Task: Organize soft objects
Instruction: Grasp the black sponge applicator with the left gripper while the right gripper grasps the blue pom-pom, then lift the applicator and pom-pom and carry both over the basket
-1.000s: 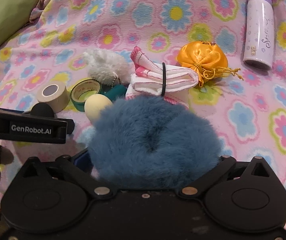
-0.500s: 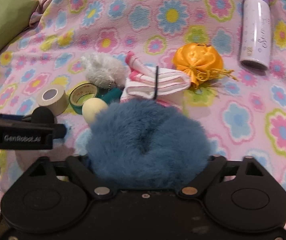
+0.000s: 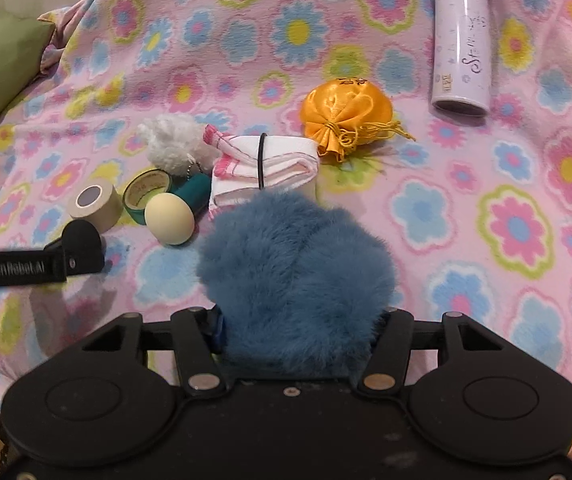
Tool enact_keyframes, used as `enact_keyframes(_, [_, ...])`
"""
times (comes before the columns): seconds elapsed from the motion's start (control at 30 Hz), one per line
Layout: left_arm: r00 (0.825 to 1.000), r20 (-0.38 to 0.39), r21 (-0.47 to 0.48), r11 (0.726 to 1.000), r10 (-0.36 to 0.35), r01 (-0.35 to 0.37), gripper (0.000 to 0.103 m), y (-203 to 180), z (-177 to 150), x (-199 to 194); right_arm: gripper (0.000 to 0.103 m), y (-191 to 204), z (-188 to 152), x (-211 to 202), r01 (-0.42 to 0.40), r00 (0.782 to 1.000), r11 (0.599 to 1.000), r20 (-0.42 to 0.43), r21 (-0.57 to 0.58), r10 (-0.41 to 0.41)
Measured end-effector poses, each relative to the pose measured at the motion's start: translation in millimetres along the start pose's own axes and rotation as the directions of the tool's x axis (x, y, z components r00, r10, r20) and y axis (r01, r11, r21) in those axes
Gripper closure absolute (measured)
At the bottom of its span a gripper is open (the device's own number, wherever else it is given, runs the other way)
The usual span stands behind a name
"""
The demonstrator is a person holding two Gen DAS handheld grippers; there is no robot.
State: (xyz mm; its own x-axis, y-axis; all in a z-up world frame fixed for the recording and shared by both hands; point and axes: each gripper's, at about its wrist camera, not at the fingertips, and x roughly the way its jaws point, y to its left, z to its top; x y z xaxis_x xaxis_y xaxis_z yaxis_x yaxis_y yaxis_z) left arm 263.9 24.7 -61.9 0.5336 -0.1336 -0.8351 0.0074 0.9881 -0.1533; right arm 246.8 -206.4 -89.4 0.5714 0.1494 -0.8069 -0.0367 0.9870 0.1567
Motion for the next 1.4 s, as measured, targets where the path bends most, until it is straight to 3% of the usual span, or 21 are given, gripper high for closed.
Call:
enact_keyframes(0.07, [1.0, -0.001, -0.036, 0.999, -0.02, 0.02, 0.029, 2, 2, 0, 0.047, 0, -1, 1, 0.003, 1.0, 1.0, -0.001, 0.0, -0.003])
enact_keyframes(0.4, [0.999, -0.018, -0.086, 0.996, 0.033, -0.035, 0.027, -6, 12, 10, 0.037, -2, 3, 9, -0.003, 1.0, 1.0, 0.004, 0.005, 0.003])
enact_keyframes(0.47, [0.999, -0.013, -0.097, 0.994, 0.039, -0.041, 0.031, -6, 14, 11, 0.032, -2, 4, 12, -0.003, 1.0, 1.0, 0.006, 0.008, 0.003])
enact_keyframes(0.57, [0.998, 0.001, -0.089, 0.994, 0.065, -0.064, 0.046, -6, 15, 10, 0.032, -2, 6, 15, 0.0, 1.0, 1.0, 0.011, 0.013, 0.0])
enact_keyframes(0.63, [0.998, 0.006, -0.087, 0.994, 0.064, -0.063, 0.048, -3, 15, 8, 0.034, -1, 7, 16, 0.004, 1.0, 1.0, 0.015, 0.017, -0.004])
enact_keyframes(0.7, [0.999, 0.008, -0.09, 0.995, 0.046, -0.045, 0.048, 0, 15, 6, 0.046, -1, 7, 14, 0.019, 1.0, 1.0, 0.02, 0.009, -0.019])
enact_keyframes(0.77, [0.999, 0.009, -0.093, 0.995, 0.036, -0.035, 0.048, 1, 14, 3, 0.05, -3, 6, 11, 0.013, 1.0, 1.0, 0.02, 0.02, -0.013])
enact_keyframes(1.13, [0.996, 0.089, -0.021, 1.0, -0.004, 0.005, 0.048, -11, 7, -42, 0.05, -19, 2, -30, 0.022, 0.994, 0.996, 0.103, 0.089, -0.031])
enact_keyframes(1.4, [0.99, 0.135, 0.047, 0.999, -0.031, 0.024, 0.048, -32, -19, -87, 0.05, -11, -16, -81, -0.002, 0.985, 0.996, 0.171, 0.085, -0.012])
